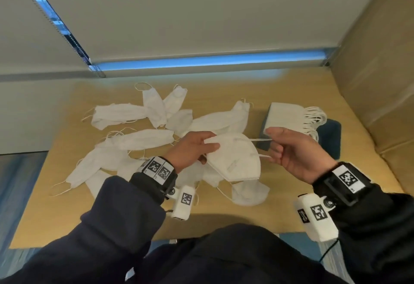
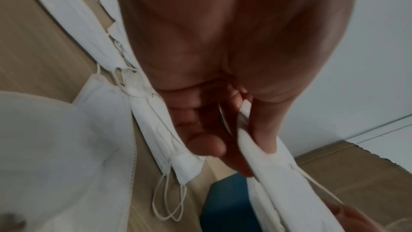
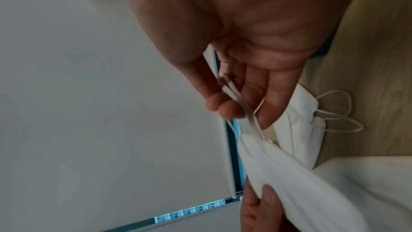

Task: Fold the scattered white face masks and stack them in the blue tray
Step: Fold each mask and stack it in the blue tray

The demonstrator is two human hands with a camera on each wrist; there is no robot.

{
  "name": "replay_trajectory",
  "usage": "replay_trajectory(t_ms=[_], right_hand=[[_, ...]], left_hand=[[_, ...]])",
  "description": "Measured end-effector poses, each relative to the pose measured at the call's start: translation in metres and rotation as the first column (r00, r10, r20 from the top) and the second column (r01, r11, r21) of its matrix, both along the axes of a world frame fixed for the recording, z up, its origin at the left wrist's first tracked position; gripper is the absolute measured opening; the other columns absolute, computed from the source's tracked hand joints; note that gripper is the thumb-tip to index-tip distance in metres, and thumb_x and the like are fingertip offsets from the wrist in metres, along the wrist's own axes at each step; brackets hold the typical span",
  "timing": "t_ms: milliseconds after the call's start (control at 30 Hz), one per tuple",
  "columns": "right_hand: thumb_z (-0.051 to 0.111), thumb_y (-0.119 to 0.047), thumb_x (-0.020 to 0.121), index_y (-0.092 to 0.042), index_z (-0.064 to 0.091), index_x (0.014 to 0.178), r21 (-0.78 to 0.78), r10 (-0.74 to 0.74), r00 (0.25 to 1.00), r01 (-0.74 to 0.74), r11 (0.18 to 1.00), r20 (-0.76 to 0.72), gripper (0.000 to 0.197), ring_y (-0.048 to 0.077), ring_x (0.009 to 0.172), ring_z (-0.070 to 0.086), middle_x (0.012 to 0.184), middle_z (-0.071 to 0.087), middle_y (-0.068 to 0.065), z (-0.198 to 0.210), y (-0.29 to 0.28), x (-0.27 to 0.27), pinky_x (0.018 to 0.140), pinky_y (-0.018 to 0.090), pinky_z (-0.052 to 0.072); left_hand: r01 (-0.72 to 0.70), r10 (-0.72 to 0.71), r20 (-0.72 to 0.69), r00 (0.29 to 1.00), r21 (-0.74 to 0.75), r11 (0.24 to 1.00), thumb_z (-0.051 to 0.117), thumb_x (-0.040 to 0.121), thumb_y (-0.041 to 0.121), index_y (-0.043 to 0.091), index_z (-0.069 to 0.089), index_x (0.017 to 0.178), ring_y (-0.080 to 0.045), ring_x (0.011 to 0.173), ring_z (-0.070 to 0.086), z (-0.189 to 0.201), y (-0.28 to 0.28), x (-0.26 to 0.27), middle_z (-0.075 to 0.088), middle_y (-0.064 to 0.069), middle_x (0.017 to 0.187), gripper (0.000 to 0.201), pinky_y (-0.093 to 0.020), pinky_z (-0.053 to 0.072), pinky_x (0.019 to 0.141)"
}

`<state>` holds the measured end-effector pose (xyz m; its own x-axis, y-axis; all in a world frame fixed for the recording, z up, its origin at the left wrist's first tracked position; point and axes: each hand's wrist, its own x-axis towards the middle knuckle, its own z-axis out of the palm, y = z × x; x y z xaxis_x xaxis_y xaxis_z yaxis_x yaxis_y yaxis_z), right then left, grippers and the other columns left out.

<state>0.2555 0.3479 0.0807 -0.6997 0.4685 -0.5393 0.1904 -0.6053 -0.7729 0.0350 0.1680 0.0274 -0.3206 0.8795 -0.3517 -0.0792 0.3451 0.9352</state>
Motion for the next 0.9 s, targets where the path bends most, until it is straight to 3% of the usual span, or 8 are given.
replay_trajectory(t_ms=[133,233,333,400,567,667,767,900], right_hand=[[0.069,-0.012,0.094,-0.013,0.065,0.123,0.473,-0.063,0.992,0.006,0.881,0.105,0.03,0.019,0.083,0.07,0.089,0.073,0.007,0.0,0.01,0.016,0.08,0.03,0.055],[0.07,-0.021,0.093,-0.023,0.075,0.1,0.869,-0.049,0.934,-0.309,0.385,0.354,0.009,0.005,0.086,0.067,0.088,0.074,-0.009,-0.002,0.024,0.033,0.074,0.007,0.045],[0.065,-0.02,0.094,-0.02,0.077,0.097,0.841,-0.016,0.844,-0.532,0.101,0.536,0.012,0.017,0.088,0.066,0.092,0.075,-0.004,-0.016,0.033,0.045,0.077,0.022,0.048],[0.063,-0.017,0.094,-0.018,0.076,0.107,0.834,-0.035,0.834,-0.551,-0.003,0.551,0.019,0.025,0.096,0.065,0.101,0.074,0.002,-0.027,0.039,0.049,0.085,0.039,0.052],[0.058,-0.016,0.096,-0.018,0.072,0.118,0.848,-0.095,0.845,-0.529,-0.015,0.526,0.027,0.03,0.1,0.063,0.107,0.073,0.004,-0.045,0.056,0.048,0.089,0.047,0.051],[0.058,-0.015,0.095,-0.019,0.071,0.121,0.856,-0.08,0.852,-0.515,0.045,0.517,0.029,0.025,0.101,0.061,0.108,0.072,0.001,-0.05,0.061,0.046,0.091,0.041,0.05],[0.067,-0.015,0.09,-0.019,0.069,0.118,0.862,-0.074,0.866,-0.477,0.172,0.494,0.029,0.02,0.093,0.06,0.101,0.068,-0.002,-0.052,0.064,0.046,0.081,0.033,0.048],[0.08,-0.015,0.081,-0.019,0.064,0.126,0.863,-0.077,0.897,-0.391,0.319,0.435,0.047,0.01,0.091,0.062,0.105,0.068,-0.005,-0.059,0.072,0.049,0.077,0.015,0.043]], left_hand=[[-0.111,0.126,0.194,0.973,-0.083,0.99,0.065,0.098,0.017,0.007,0.073,0.115,-0.016,0.069,0.058,-0.012,0.01,0.005,0.07,-0.009,0.095,0.022,-0.025,0.044,0.054],[-0.341,0.388,0.394,0.833,-0.186,0.921,0.066,0.096,0.013,0.009,0.069,0.107,-0.016,0.063,0.067,-0.018,0.017,0.011,0.07,-0.01,0.093,0.012,-0.025,0.053,0.052],[-0.493,0.546,0.517,0.66,-0.251,0.833,0.066,0.096,0.008,0.01,0.064,0.1,-0.018,0.066,0.074,-0.02,0.025,0.016,0.075,-0.007,0.082,0.005,-0.026,0.059,0.054],[-0.512,0.551,0.494,0.672,-0.228,0.828,0.065,0.097,0.008,0.01,0.063,0.104,-0.021,0.071,0.076,-0.018,0.033,0.019,0.076,-0.007,0.086,0.008,-0.029,0.061,0.058],[-0.474,0.474,0.149,0.868,-0.039,0.88,0.066,0.095,0.009,0.012,0.068,0.115,-0.025,0.081,0.075,0.004,0.06,0.025,0.075,-0.011,0.103,0.02,-0.037,0.063,0.069],[-0.342,0.358,-0.116,0.927,0.137,0.93,0.066,0.095,0.009,0.014,0.071,0.109,-0.023,0.087,0.074,0.016,0.079,0.028,0.075,-0.008,0.104,0.015,-0.036,0.063,0.072],[-0.148,0.246,-0.376,0.894,0.27,0.951,0.068,0.094,0.017,0.019,0.075,0.106,-0.017,0.092,0.073,0.022,0.098,0.035,0.075,0.004,0.101,0.014,-0.038,0.063,0.079],[0.102,0.105,-0.657,0.747,0.269,0.958,0.067,0.095,0.021,0.024,0.077,0.107,-0.008,0.088,0.069,0.024,0.118,0.056,0.073,0.018,0.094,0.016,-0.034,0.057,0.088]])
